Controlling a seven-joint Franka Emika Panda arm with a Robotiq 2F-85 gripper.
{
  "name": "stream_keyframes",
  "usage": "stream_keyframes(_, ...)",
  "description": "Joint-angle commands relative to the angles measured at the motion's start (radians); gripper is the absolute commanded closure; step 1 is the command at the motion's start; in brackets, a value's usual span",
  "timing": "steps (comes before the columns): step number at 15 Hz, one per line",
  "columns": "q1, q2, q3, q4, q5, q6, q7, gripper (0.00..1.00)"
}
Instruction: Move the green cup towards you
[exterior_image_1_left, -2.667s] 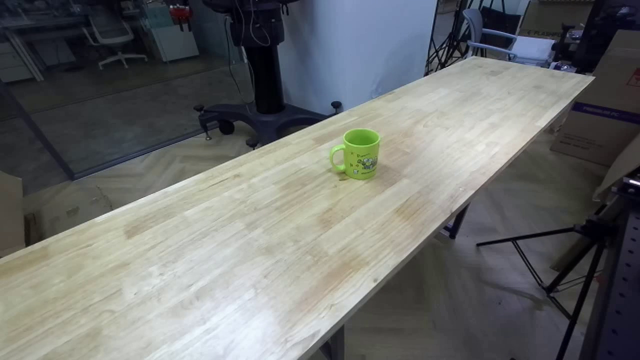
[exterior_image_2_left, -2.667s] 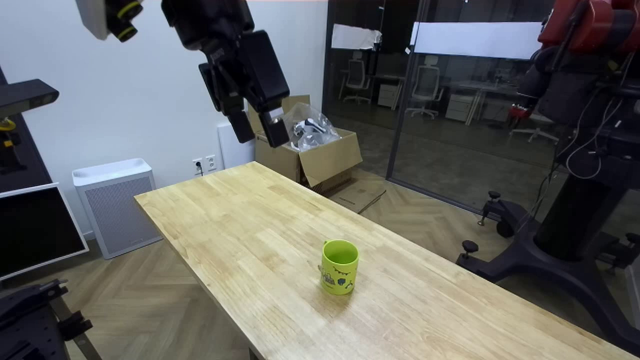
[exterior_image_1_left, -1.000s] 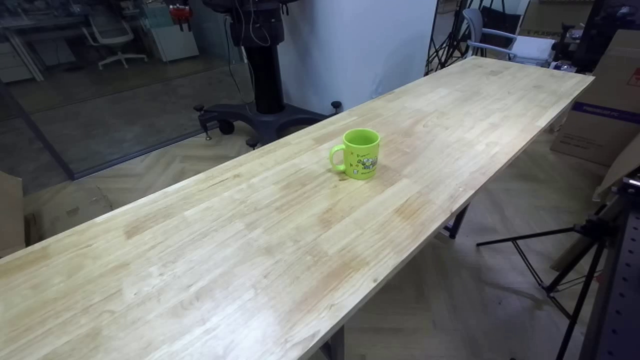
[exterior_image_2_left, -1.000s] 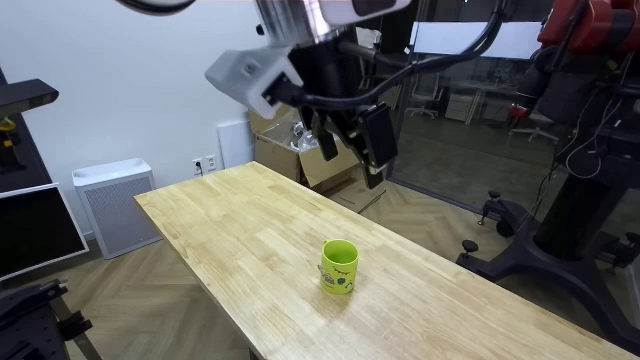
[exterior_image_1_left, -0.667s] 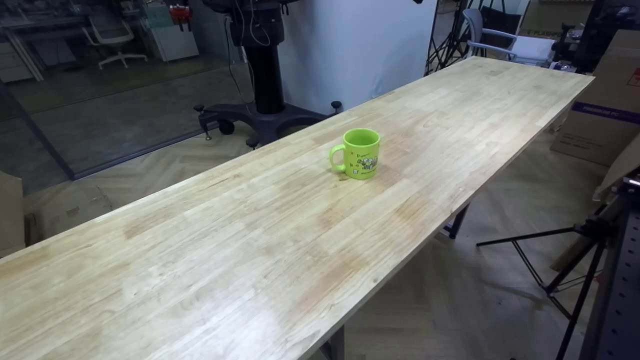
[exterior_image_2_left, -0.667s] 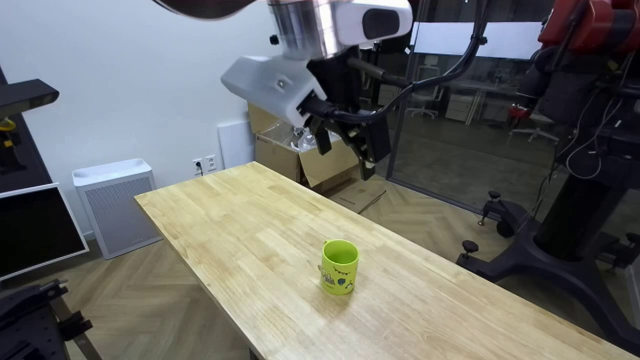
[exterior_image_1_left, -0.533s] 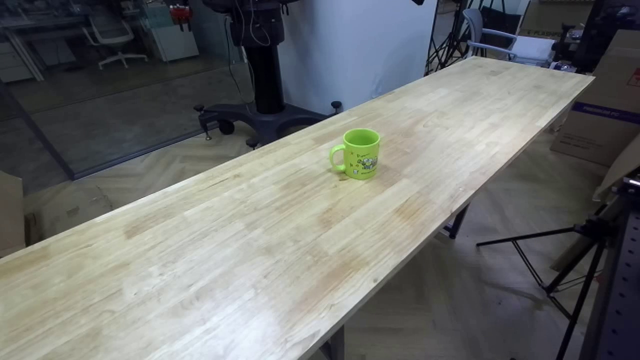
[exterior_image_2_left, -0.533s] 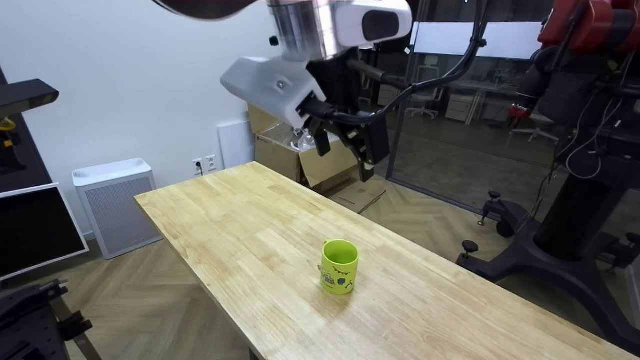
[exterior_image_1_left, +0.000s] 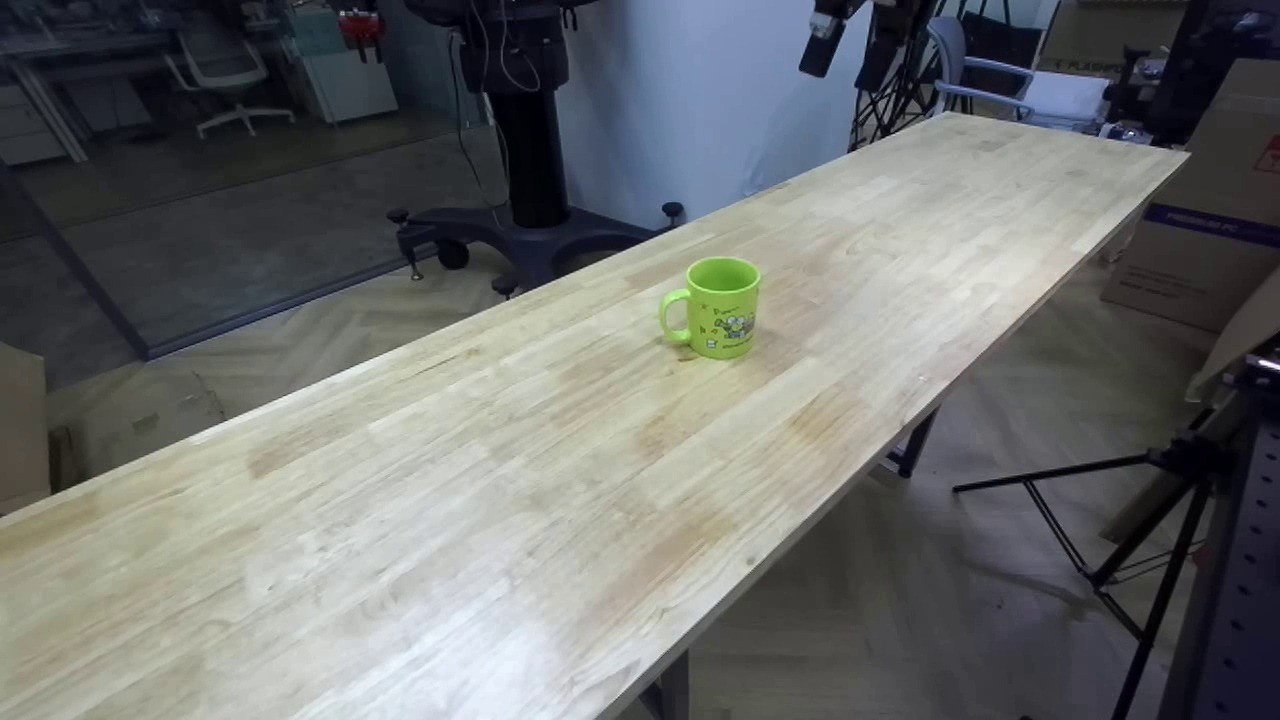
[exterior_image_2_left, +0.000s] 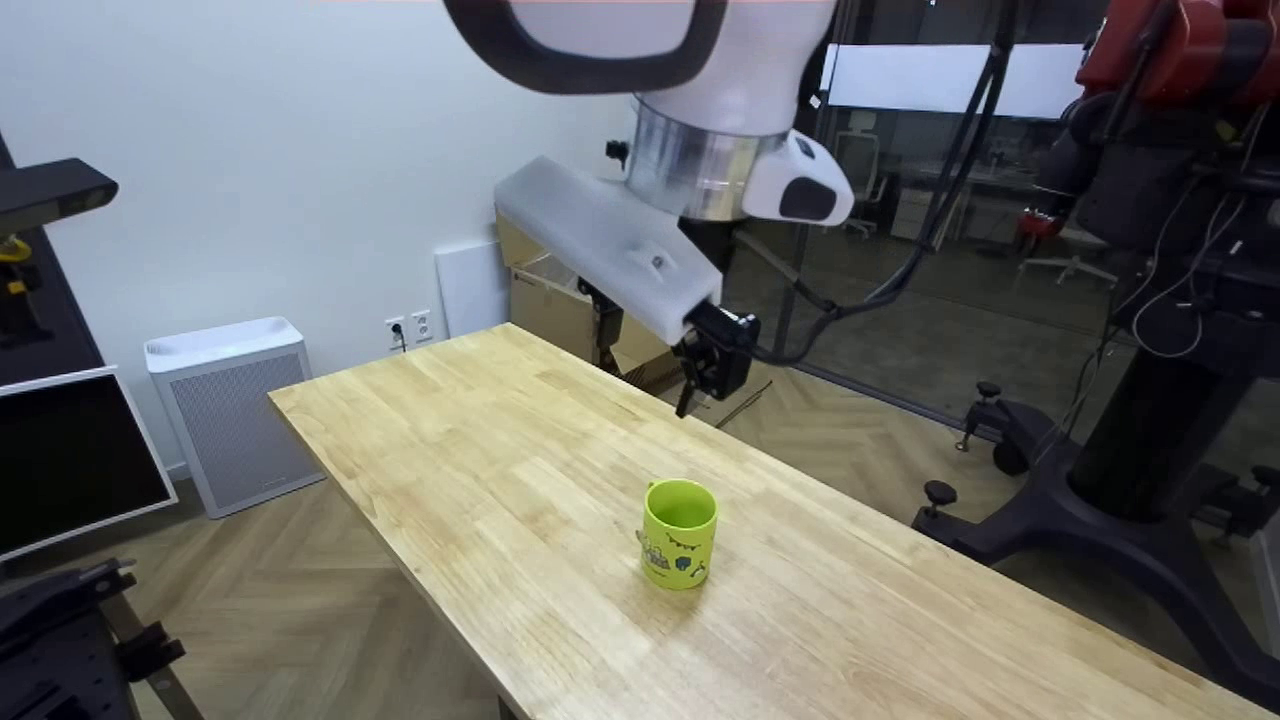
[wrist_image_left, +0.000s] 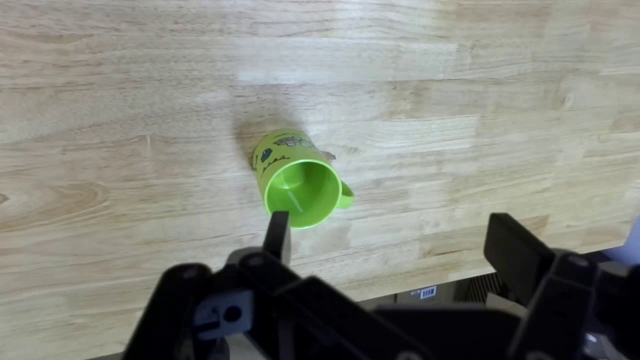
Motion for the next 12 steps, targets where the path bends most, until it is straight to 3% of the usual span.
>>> stream_keyframes(1,-0.049,0.035,0.039,0.028,-0.003,-0.013,-0.001,0.00)
stream_keyframes(5,-0.070,0.113,0.046,0.096,-0.019,-0.036,0.025,0.00)
stream_keyframes(12,-0.116,0.317,0.047,0.254,-0.234,-0.030,0.319,0.00)
